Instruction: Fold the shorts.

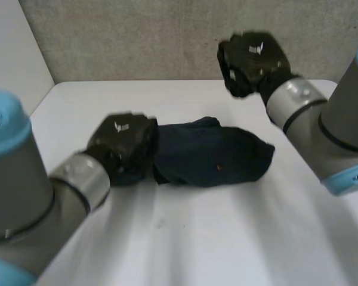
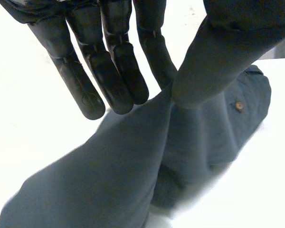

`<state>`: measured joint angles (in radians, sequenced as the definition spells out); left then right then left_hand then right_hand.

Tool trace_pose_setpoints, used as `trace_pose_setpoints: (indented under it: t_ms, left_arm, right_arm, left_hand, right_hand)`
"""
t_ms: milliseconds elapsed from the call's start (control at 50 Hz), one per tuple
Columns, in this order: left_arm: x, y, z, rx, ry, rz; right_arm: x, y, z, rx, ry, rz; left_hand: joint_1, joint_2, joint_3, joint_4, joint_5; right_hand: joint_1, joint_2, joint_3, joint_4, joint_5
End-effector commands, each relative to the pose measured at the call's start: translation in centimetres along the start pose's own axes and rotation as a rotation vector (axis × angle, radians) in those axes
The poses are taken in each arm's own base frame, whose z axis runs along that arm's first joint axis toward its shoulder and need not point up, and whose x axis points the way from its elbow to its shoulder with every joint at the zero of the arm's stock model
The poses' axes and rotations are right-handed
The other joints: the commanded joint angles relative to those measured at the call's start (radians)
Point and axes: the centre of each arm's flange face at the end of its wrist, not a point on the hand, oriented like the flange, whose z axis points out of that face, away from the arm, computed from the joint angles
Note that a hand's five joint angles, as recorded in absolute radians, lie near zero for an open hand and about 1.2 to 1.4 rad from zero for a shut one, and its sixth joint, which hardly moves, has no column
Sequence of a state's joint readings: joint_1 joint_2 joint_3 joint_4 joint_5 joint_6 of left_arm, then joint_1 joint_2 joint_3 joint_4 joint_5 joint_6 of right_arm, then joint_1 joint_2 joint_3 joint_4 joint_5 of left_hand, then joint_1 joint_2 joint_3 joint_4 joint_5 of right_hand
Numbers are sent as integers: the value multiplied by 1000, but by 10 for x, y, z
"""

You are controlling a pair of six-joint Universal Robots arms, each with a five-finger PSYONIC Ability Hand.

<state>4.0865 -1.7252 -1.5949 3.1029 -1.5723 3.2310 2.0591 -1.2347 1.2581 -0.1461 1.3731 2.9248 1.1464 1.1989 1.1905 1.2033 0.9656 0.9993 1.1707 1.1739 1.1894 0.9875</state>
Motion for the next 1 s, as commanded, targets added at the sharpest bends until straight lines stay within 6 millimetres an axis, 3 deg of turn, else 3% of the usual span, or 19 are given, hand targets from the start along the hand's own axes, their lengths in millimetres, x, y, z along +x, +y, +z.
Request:
trace_pose_setpoints:
  t_ms: [20, 40, 100, 140, 200, 260, 440, 560, 620, 680, 800, 880, 1000]
  left_arm:
    - [12, 17, -23, -3, 35, -31]
    - [12, 16, -23, 2, 34, -30]
    - [8, 10, -21, 24, 24, -28]
    - [0, 0, -14, 62, -4, -13]
    - [-16, -14, -1, 109, -51, 27]
    - [-19, -21, 7, 135, -63, 71]
    - [-17, -18, 69, 154, 19, 226]
    - [-26, 6, 93, 34, 37, 237]
    - [-43, 26, 101, -68, 22, 224]
    - [-57, 36, 106, -119, 1, 220]
    - [-66, 51, 113, -157, -11, 223]
    - [-68, 59, 116, -180, -9, 217]
    - [-60, 72, 119, -212, 15, 218]
  right_arm:
    - [4, 35, -15, -178, 48, -1]
    - [6, 37, -15, -193, 75, 4]
    - [9, 47, -14, -228, 98, 19]
    - [14, 61, -13, -282, 112, 44]
    - [26, 72, -20, -374, 135, 103]
    - [33, 76, -26, -435, 147, 166]
    - [47, 97, -47, -603, 75, 355]
    - [35, 114, -64, -682, 29, 393]
    - [30, 122, -72, -707, 22, 400]
    - [26, 124, -75, -684, 19, 389]
    - [22, 131, -71, -630, 24, 358]
    - [23, 138, -65, -594, 33, 341]
    - [32, 145, -54, -530, 111, 292]
  left_hand:
    - [250, 197, 206, 193, 256]
    - [250, 197, 206, 193, 256]
    - [239, 186, 194, 182, 245]
    - [-130, -182, -174, -187, -124]
    - [-512, -564, -556, -569, -506]
    - [-536, -589, -581, -593, -530]
    - [-660, -712, -704, -717, -654]
    - [-648, -701, -692, -705, -642]
    - [-651, -703, -695, -708, -645]
    - [-657, -709, -701, -714, -651]
    - [-713, -765, -757, -770, -706]
    - [-713, -765, -757, -770, -706]
    - [-698, -751, -742, -755, -692]
  right_hand:
    - [285, 113, 110, 95, 122]
    - [63, -109, -112, -127, -100]
    - [-290, -462, -465, -480, -453]
    - [-552, -724, -727, -743, -715]
    - [-644, -815, -818, -834, -807]
    - [-703, -874, -877, -893, -865]
    - [-776, -948, -951, -966, -939]
    - [-765, -936, -939, -955, -927]
    - [-762, -933, -936, -952, -924]
    - [-759, -930, -933, -949, -921]
    - [-677, -848, -851, -867, -839]
    - [-419, -590, -593, -609, -582]
    - [327, 155, 152, 137, 164]
